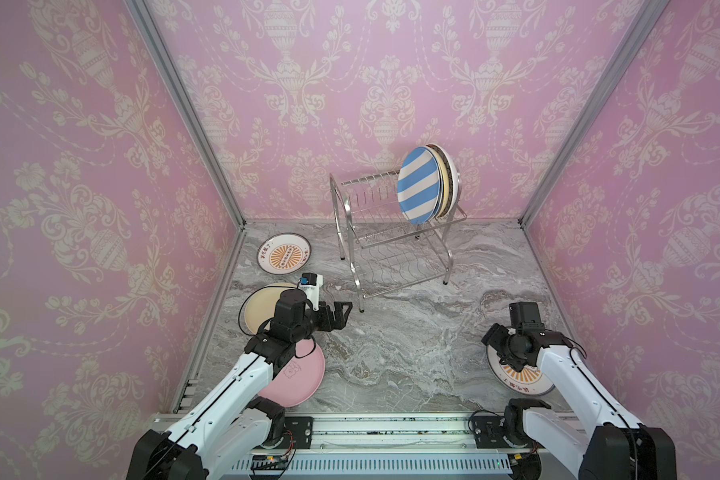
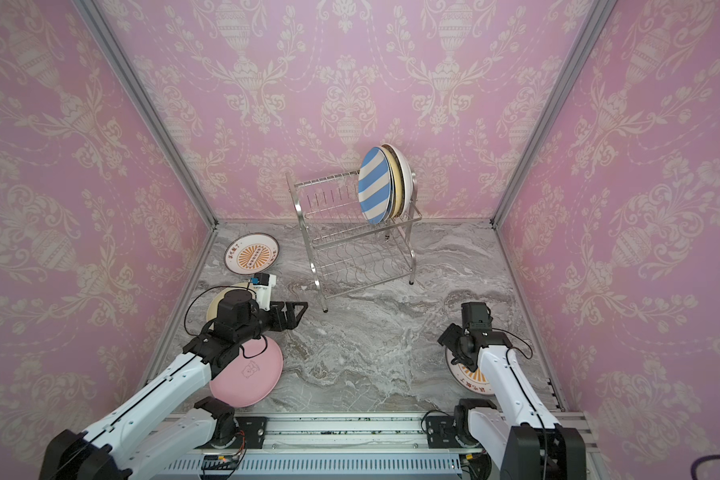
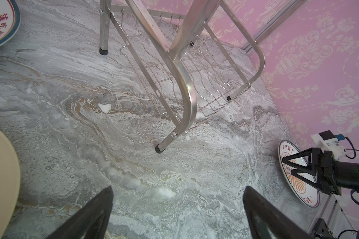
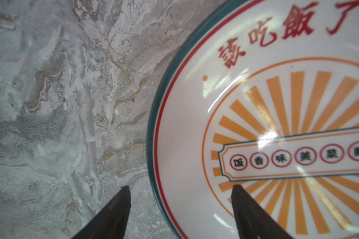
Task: Load plates into a dish rack
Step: Move the plate to the center of the table.
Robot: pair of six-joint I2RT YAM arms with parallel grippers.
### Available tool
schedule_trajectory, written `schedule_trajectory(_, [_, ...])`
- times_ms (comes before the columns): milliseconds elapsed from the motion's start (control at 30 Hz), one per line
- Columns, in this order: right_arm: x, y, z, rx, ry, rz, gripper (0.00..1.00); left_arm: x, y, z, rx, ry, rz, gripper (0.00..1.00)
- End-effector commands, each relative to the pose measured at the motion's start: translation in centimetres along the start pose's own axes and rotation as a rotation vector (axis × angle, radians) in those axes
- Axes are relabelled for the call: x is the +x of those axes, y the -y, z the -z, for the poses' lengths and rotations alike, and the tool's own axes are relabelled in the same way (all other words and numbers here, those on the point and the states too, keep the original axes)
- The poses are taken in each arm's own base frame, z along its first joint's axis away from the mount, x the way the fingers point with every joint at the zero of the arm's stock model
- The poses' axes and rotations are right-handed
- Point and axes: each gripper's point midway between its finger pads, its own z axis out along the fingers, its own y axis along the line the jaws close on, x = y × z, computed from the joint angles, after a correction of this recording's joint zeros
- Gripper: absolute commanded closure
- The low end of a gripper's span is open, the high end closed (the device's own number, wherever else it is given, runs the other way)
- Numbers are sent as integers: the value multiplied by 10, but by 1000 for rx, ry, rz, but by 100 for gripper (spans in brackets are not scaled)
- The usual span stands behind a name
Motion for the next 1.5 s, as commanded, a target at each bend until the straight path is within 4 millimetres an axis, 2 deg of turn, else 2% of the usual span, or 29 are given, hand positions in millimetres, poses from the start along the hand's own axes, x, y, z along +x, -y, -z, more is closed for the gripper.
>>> schedule_trajectory(0, [0,0,-1,-7,2,2,22,4,4,-2,20,-15,-28,1])
schedule_trajectory(300, [16,-6,-15,-66,-70,-2,23,3,3,-3,11,-16,-32,1])
schedule_trajectory(467, [16,-5,-14,-62,-62,5,23,2,5,-5,17,-20,-35,1])
schedule_trajectory(533, [17,-10,-17,-86,-71,0,24,2,8,-6,26,-23,-42,1])
schedule_trajectory(700, [24,-39,-26,-255,-114,-41,24,5,12,-10,30,-37,-57,1])
schedule_trajectory(867, [32,-44,-35,-229,-147,4,24,9,15,-12,33,-46,-67,1])
schedule_trajectory(967, [28,-46,-31,-222,-130,23,24,8,16,-10,28,-42,-68,1])
schedule_trajectory(1167, [5,-49,-6,-177,-53,101,22,8,17,-12,30,-45,-73,1])
schedule_trajectory(1400, [-2,-47,-5,-147,-53,113,22,14,28,-18,62,-61,-88,1])
schedule_trajectory(1467, [-7,-48,4,-139,-40,121,22,20,34,-21,74,-71,-103,1])
